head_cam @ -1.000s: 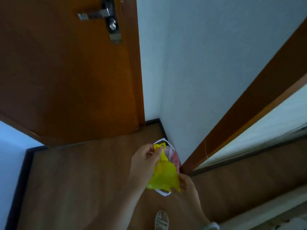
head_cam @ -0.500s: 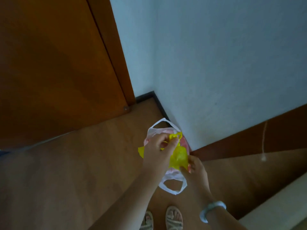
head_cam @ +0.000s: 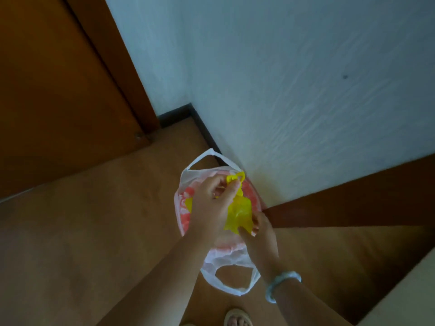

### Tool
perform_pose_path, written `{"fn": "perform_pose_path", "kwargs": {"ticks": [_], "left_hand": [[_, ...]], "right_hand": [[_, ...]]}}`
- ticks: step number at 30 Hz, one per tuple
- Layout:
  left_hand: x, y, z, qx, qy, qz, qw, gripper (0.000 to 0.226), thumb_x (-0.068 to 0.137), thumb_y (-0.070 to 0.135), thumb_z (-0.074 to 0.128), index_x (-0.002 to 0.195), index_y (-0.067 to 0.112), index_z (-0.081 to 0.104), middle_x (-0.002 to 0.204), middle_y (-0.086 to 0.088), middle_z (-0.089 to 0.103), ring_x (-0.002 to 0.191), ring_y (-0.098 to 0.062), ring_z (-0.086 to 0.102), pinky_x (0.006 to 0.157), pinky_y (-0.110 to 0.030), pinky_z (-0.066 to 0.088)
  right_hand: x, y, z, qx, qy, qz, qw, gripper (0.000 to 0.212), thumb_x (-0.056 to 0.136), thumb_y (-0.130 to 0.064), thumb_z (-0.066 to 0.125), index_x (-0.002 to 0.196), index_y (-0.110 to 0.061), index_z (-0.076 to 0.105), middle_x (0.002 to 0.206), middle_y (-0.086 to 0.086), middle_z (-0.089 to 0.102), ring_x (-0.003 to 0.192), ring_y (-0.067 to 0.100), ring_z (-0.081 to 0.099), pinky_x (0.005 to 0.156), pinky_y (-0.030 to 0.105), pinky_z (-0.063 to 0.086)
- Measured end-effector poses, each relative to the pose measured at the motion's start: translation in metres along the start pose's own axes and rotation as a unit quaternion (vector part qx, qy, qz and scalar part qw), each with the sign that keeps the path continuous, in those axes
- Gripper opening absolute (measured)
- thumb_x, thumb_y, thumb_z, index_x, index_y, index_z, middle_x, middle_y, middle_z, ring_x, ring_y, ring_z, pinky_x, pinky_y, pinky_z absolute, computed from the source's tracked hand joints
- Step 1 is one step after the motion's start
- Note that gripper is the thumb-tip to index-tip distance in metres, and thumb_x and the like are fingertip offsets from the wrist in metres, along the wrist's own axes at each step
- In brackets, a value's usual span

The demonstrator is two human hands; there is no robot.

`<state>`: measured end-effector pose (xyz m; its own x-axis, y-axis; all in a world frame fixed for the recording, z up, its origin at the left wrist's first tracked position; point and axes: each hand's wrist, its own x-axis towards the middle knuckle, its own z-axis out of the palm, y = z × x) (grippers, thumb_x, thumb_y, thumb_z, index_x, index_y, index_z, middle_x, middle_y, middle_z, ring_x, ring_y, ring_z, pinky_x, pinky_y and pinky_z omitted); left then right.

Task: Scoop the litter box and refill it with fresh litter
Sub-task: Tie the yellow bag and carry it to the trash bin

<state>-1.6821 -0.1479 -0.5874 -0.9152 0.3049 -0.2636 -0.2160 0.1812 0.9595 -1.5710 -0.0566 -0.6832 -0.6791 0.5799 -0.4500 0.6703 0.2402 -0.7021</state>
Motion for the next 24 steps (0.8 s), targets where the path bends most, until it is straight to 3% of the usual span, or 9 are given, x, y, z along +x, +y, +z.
{"fn": "perform_pose_path", "kwargs": {"ticks": [3,5,7,9,11,15,20,24], "left_hand": [[0.016,-0.025,0.005,0.019,0.013,0.015,1.000,0.012,0.086,0.017,0.068,0.075,0.012,0.069,0.060,0.007,0.062,0.060,-0.001,0.058,0.059,-0.014,0.043],[0.026,-0.043,0.004,0.048,0.024,0.007,0.999,0.014,0.085,0.018,0.069,0.071,0.020,0.068,0.063,0.006,0.064,0.063,0.000,0.058,0.060,-0.014,0.044],[0.033,-0.059,0.001,0.079,0.010,-0.019,0.997,0.013,0.085,0.021,0.069,0.082,0.034,0.066,0.080,0.014,0.067,0.081,0.001,0.061,0.073,-0.011,0.045],[0.035,-0.075,-0.004,0.093,-0.015,-0.063,0.994,0.021,0.086,0.027,0.068,0.105,0.034,0.063,0.106,0.013,0.064,0.103,-0.006,0.058,0.091,-0.021,0.045],[0.032,-0.078,-0.009,0.108,-0.033,-0.076,0.991,0.028,0.083,0.034,0.069,0.108,0.036,0.058,0.113,0.014,0.060,0.110,-0.008,0.055,0.096,-0.027,0.044],[0.016,-0.062,-0.017,0.153,-0.058,-0.049,0.985,0.027,0.079,0.037,0.067,0.103,0.041,0.058,0.112,0.016,0.059,0.110,-0.004,0.054,0.097,-0.030,0.044],[-0.004,-0.014,-0.035,0.352,-0.076,0.013,0.933,0.034,0.087,0.033,0.061,0.121,0.030,0.057,0.119,0.012,0.057,0.113,-0.008,0.050,0.092,-0.030,0.044],[-0.024,0.054,-0.054,0.477,-0.097,0.024,0.873,0.031,0.091,0.037,0.050,0.122,0.033,0.050,0.121,0.013,0.054,0.111,-0.010,0.051,0.085,-0.034,0.051]], "right_hand": [[0.019,0.009,0.015,-0.022,-0.012,0.005,1.000,0.053,0.073,-0.018,0.072,0.123,-0.022,0.052,0.104,-0.006,0.060,0.095,0.017,0.058,0.083,0.032,0.048],[0.032,0.015,0.024,-0.029,-0.030,0.018,0.999,0.051,0.072,-0.022,0.069,0.120,-0.027,0.052,0.105,-0.008,0.062,0.095,0.016,0.060,0.084,0.034,0.049],[0.041,0.022,0.030,-0.006,-0.035,0.034,0.999,0.049,0.069,-0.027,0.065,0.116,-0.035,0.053,0.109,-0.010,0.062,0.098,0.013,0.060,0.087,0.037,0.050],[0.045,0.025,0.030,0.017,-0.031,0.031,0.999,0.038,0.065,-0.034,0.061,0.101,-0.045,0.054,0.094,-0.016,0.061,0.084,0.005,0.059,0.082,0.035,0.049],[0.045,0.022,0.027,0.013,-0.020,0.020,1.000,0.029,0.063,-0.036,0.058,0.090,-0.044,0.053,0.082,-0.015,0.056,0.071,0.002,0.055,0.075,0.035,0.049],[0.031,-0.005,0.011,-0.010,-0.034,-0.011,0.999,0.038,0.064,-0.032,0.058,0.098,-0.046,0.049,0.100,-0.005,0.061,0.087,0.013,0.060,0.082,0.042,0.052],[0.002,-0.059,-0.023,-0.079,-0.070,-0.047,0.993,0.054,0.075,-0.017,0.064,0.124,-0.033,0.048,0.128,-0.001,0.052,0.112,0.019,0.053,0.092,0.032,0.045],[-0.030,-0.112,-0.062,-0.138,-0.085,-0.061,0.985,0.053,0.080,-0.018,0.058,0.130,-0.028,0.043,0.127,0.002,0.049,0.115,0.023,0.049,0.091,0.032,0.042]]}}
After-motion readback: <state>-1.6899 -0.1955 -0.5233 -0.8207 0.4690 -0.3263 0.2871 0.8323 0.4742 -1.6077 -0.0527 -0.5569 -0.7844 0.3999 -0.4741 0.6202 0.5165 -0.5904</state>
